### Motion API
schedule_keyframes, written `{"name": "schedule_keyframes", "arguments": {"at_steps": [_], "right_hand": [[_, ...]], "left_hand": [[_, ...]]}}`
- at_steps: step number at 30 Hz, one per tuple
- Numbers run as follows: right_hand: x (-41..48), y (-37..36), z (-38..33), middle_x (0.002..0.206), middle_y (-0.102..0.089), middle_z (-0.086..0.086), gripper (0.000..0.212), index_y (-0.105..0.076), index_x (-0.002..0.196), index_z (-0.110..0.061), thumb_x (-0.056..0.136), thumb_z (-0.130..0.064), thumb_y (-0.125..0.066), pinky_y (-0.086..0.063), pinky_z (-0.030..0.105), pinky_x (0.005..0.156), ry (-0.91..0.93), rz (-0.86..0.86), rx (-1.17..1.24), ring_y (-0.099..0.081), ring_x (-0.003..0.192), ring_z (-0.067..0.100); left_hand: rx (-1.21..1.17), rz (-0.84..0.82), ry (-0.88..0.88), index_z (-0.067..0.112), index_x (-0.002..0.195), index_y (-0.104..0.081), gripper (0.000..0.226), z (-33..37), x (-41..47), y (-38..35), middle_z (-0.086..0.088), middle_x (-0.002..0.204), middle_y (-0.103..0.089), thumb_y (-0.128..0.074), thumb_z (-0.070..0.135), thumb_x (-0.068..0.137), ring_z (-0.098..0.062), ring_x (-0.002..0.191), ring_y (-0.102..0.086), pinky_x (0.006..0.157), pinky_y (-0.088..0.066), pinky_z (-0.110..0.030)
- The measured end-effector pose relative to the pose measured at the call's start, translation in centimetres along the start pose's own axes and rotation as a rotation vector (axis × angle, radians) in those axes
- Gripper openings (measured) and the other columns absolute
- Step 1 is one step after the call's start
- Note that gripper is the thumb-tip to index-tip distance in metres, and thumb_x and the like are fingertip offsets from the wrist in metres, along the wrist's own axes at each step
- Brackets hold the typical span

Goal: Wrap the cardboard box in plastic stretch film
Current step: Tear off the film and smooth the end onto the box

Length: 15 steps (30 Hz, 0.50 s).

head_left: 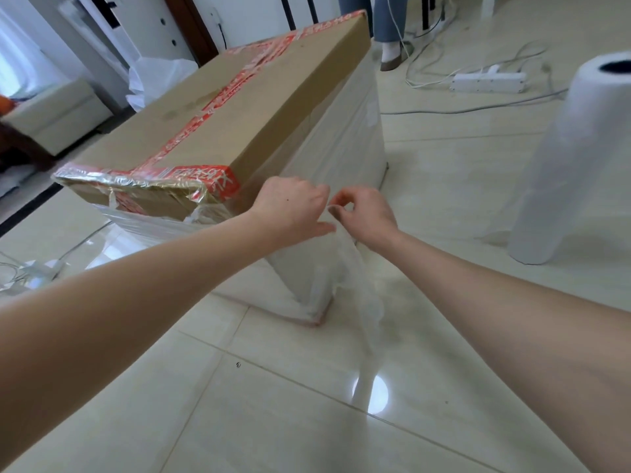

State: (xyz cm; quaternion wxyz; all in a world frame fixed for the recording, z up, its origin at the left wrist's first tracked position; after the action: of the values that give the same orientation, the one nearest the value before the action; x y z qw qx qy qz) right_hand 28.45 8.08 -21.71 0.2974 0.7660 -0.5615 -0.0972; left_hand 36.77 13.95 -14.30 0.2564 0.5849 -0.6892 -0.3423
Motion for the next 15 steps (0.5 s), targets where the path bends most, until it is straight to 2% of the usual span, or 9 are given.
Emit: {"name": "schedule_keyframes", "arguments": {"at_steps": [2, 5, 7, 9, 11, 12, 13, 15], "right_hand": [[0.2, 0.3, -0.1, 0.097, -0.071, 0.000, 0.017, -0.072, 0.094, -0.022, 0.087, -0.033, -0.062, -0.045, 0.028, 0.073, -0.005, 0.016, 0.041, -0.060, 0.096, 0.025], [0.5, 0.6, 0.3, 0.095, -0.071, 0.001, 0.019, -0.071, 0.089, -0.020, 0.086, -0.037, -0.063, -0.045, 0.029, 0.076, -0.015, 0.052, 0.026, -0.060, 0.096, 0.025], [0.6, 1.3, 1.4, 0.094, -0.070, 0.002, 0.024, -0.069, 0.088, -0.021, 0.087, -0.042, -0.059, -0.047, 0.032, 0.077, -0.090, 0.100, 0.033, -0.061, 0.096, 0.025], [0.6, 1.8, 2.5, 0.097, -0.067, -0.003, 0.031, -0.064, 0.096, -0.023, 0.084, -0.051, -0.058, -0.047, 0.033, 0.079, -0.126, 0.100, 0.135, -0.060, 0.098, 0.021], [0.4, 1.7, 2.5, 0.105, -0.063, -0.009, 0.055, -0.056, 0.115, -0.025, 0.074, -0.061, -0.064, -0.045, 0.035, 0.086, -0.102, -0.025, 0.198, -0.055, 0.103, 0.015], [0.4, 1.3, 2.5, 0.107, -0.061, -0.010, 0.066, -0.051, 0.123, -0.026, 0.069, -0.062, -0.067, -0.044, 0.035, 0.089, -0.093, -0.101, 0.153, -0.053, 0.104, 0.014], [0.5, 1.0, 2.8, 0.107, -0.060, -0.010, 0.070, -0.047, 0.127, -0.027, 0.069, -0.057, -0.070, -0.043, 0.035, 0.090, -0.092, -0.151, 0.072, -0.052, 0.105, 0.014], [1.1, 0.8, 3.9, 0.105, -0.063, -0.005, 0.050, -0.049, 0.125, -0.029, 0.078, -0.035, -0.065, -0.043, 0.035, 0.089, -0.125, -0.123, -0.107, -0.055, 0.106, 0.020]], "left_hand": [[0.020, -0.073, -0.019, 0.015, 0.114, -0.045, 0.046, 0.6, 0.6, -0.7, -0.007, 0.100, -0.064, -0.055, 0.051, 0.087, -0.030, 0.094, -0.063, 0.052, -0.028, -0.029], [-0.029, 0.007, 0.040, 0.014, 0.105, -0.056, 0.016, -0.3, 1.8, -0.6, -0.012, 0.098, -0.065, -0.047, 0.021, 0.094, -0.035, 0.089, -0.064, 0.056, -0.034, -0.030], [-0.109, 0.042, 0.120, 0.010, 0.099, -0.062, 0.019, -1.2, 2.4, -0.5, -0.016, 0.096, -0.065, -0.045, 0.012, 0.090, -0.038, 0.088, -0.063, 0.057, -0.035, -0.032], [-0.232, 0.035, 0.186, 0.007, 0.098, -0.063, 0.020, -1.6, 3.0, -0.5, -0.018, 0.095, -0.065, -0.045, 0.011, 0.089, -0.039, 0.087, -0.061, 0.058, -0.037, -0.033], [-0.356, 0.019, 0.253, 0.006, 0.097, -0.063, 0.019, -1.7, 3.7, -0.4, -0.018, 0.095, -0.064, -0.046, 0.012, 0.089, -0.038, 0.087, -0.061, 0.060, -0.040, -0.033], [-0.394, 0.016, 0.275, 0.006, 0.097, -0.063, 0.019, -1.6, 4.1, -0.3, -0.017, 0.095, -0.064, -0.047, 0.013, 0.089, -0.037, 0.087, -0.061, 0.061, -0.041, -0.033], [-0.410, 0.021, 0.285, 0.006, 0.097, -0.063, 0.019, -1.6, 4.6, -0.3, -0.017, 0.094, -0.064, -0.046, 0.012, 0.090, -0.037, 0.086, -0.060, 0.061, -0.040, -0.033], [-0.410, 0.022, 0.279, 0.006, 0.098, -0.063, 0.020, -1.3, 5.8, -0.6, -0.016, 0.093, -0.064, -0.045, 0.010, 0.090, -0.036, 0.085, -0.060, 0.061, -0.041, -0.033]]}}
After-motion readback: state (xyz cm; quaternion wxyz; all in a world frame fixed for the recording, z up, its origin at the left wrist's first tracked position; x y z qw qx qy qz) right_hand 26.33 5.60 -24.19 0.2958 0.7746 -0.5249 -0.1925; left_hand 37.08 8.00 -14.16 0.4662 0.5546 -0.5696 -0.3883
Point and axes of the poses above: each hand's wrist, its own x-axis towards the middle knuckle, its own y-axis out of the back of the hand, z = x × y, the point moved 5 cm from there along x, towards the middle knuckle
